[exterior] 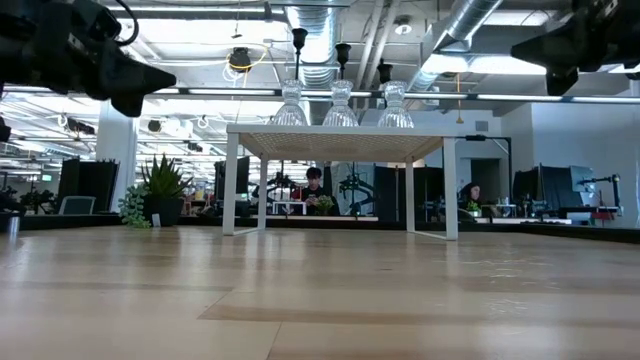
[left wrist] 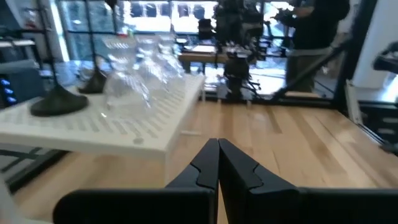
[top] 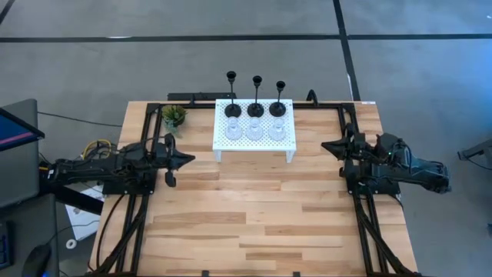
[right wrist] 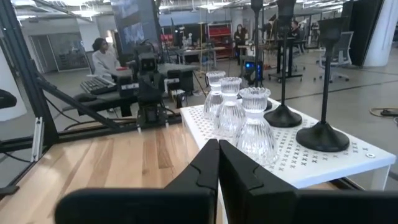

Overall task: Pick & Place candle stick holders
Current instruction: Return to Home Position

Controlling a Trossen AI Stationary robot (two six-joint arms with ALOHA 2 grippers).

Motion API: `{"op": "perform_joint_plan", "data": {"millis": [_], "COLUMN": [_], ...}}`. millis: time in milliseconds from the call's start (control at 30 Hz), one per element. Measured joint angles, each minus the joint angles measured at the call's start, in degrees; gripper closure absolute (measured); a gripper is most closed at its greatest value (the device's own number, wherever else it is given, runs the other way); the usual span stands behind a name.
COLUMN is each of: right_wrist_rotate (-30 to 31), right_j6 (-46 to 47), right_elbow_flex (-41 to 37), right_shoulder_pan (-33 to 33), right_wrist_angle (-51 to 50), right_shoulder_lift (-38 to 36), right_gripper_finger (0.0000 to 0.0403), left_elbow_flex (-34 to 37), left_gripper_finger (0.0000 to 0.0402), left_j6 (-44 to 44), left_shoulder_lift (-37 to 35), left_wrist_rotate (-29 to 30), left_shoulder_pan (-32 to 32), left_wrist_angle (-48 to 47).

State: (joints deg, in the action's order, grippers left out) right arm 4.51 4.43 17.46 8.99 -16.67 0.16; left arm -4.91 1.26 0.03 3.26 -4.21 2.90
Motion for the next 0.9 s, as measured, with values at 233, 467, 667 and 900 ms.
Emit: {"op": "perform_joint_plan", "data": {"millis": [233, 467, 667, 900], "right_wrist_rotate": [0.0, 0.0, 0.0, 0.0], "right_j6": [-0.1, 0.0, 0.0, 0.1], "right_elbow_flex": [0.0, 0.0, 0.0, 0.0], "right_shoulder_pan": [0.0, 0.0, 0.0, 0.0], "right_wrist_angle": [0.3, 0.2, 0.2, 0.2], "right_shoulder_lift": [0.0, 0.0, 0.0, 0.0], "right_gripper_finger": [0.0403, 0.0403, 0.0403, 0.0403], "left_elbow_flex": [3.7, 4.6, 4.6, 4.6], "left_gripper_finger": [0.0398, 0.0398, 0.0398, 0.0398], "left_j6": [-0.3, -0.5, -0.5, -0.6], "left_shoulder_lift": [0.0, 0.0, 0.0, 0.9], "left_wrist_rotate": [-0.9, 4.2, 7.7, 0.0], "left_shoulder_pan": [0.0, 0.0, 0.0, 0.0], "left_wrist_angle": [1.2, 2.4, 1.3, -1.2]}}
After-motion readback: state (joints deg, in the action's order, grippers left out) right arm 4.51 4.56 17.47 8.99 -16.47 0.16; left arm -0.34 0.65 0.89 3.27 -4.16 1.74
